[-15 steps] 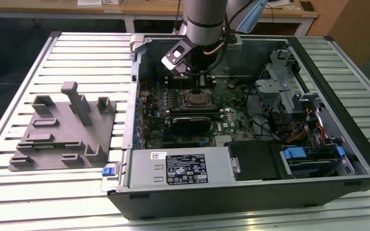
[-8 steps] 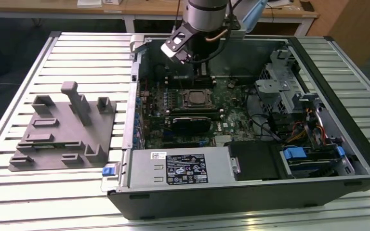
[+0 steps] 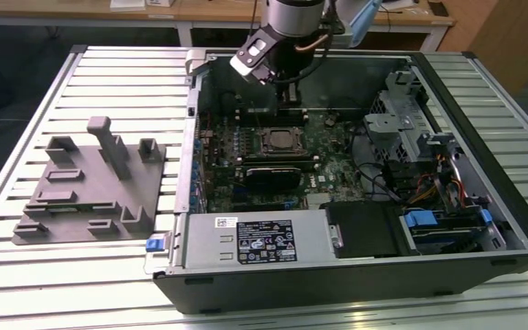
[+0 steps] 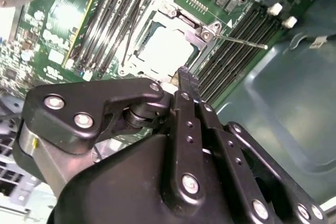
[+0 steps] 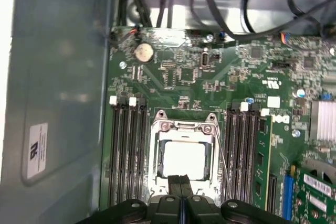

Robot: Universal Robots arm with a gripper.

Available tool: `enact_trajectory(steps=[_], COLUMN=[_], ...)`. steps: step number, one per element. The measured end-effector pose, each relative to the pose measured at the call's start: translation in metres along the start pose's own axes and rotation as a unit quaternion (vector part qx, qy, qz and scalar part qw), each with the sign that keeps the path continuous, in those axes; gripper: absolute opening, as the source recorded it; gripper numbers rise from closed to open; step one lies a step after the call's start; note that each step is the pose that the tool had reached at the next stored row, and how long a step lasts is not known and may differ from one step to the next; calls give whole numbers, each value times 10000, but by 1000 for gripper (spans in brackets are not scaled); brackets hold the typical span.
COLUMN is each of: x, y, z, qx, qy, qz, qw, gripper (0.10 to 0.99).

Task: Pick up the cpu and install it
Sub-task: 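Install the first cpu locking lever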

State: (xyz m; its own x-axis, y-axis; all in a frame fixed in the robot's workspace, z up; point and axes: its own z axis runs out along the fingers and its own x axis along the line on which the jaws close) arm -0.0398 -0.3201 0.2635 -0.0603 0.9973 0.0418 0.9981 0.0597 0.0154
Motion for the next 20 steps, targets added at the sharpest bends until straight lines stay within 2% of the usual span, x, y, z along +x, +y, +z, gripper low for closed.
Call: enact_trajectory(steps=[5, 10, 15, 18, 20], x=[0, -1, -1, -1, -1], y=[0, 0, 0, 0, 0], z=[5, 12, 17, 19, 20], qx=[19, 37, 56, 67, 75], qy=[7, 14, 20, 25, 28], qz=[-457, -885, -1339, -1605, -1790], qw=[9990, 9961, 9910, 9870, 9838], gripper=[106, 106, 106, 106, 106])
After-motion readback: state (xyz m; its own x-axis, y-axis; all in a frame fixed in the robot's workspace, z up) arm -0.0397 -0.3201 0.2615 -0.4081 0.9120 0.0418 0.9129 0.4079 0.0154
